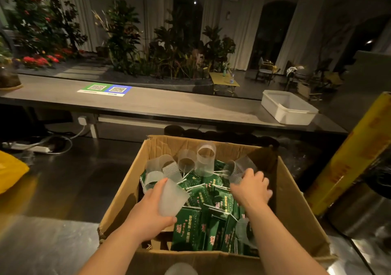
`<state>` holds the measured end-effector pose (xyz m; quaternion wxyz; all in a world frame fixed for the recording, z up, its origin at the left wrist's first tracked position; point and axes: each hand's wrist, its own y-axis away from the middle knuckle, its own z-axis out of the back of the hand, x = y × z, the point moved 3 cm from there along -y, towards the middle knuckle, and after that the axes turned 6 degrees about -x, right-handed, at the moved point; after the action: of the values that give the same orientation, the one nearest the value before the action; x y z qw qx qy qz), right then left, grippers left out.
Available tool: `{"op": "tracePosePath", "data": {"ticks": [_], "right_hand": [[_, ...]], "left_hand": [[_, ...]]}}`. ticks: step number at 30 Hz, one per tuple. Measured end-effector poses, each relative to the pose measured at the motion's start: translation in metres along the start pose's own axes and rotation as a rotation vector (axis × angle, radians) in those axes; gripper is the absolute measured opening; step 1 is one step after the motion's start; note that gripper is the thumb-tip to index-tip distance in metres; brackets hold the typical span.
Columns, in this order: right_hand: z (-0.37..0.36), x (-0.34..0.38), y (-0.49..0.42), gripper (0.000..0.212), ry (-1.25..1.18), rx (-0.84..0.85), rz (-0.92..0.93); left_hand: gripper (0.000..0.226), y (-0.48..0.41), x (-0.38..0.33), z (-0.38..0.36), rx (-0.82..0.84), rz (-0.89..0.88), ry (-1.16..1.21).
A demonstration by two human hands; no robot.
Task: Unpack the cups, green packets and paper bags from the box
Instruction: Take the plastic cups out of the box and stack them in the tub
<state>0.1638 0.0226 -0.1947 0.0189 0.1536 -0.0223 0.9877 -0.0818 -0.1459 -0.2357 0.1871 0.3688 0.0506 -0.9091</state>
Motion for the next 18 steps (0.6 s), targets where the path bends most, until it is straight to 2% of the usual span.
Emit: {"op": "tracePosePath", "data": {"ticks": [2,3,5,7,10,11,13,15,18], "right_hand": [[-0.008,-0.021,-0.006,0.081,0.15,0.285,-0.073],[-0.012,-0.027,-0.003,0.08,0.212,0.419,-0.089],[-0.024,-0.039,0.006,0.059,0.273,0.571,-0.038],[-0.034,-0.047,0.005,0.038,0.295,0.538,-0.002],[-0.025,-0.041,-0.004,0.037,0.173,0.346,-0.017],[-0.017,-0.034,-0.006,0.033,0.065,0.275,0.009],[-0.004,-0.014,-0.004,0.031,-0.311,0.18,0.08],[0.011,0.014,0.014,0.031,-0.7,0.184,0.164],[0.021,0.05,0.048,0.022,-0.918,0.249,0.29]], "left_hand": [[0.109,0.0,-0.001,0.0,-0.004,-0.012,0.0],[0.109,0.001,-0.002,0.0,-0.006,-0.017,-0.003],[0.109,0.002,-0.002,-0.001,-0.007,-0.021,0.006],[0.108,0.002,-0.004,-0.002,0.0,-0.03,0.01],[0.106,0.004,-0.007,-0.001,0.03,-0.039,-0.003],[0.106,0.005,-0.008,-0.001,0.039,-0.042,-0.006],[0.105,0.006,-0.009,0.0,0.045,-0.049,-0.004],[0.105,0.007,-0.01,0.001,0.033,-0.062,-0.01],[0.107,0.007,-0.012,0.003,0.012,-0.079,-0.013]]}}
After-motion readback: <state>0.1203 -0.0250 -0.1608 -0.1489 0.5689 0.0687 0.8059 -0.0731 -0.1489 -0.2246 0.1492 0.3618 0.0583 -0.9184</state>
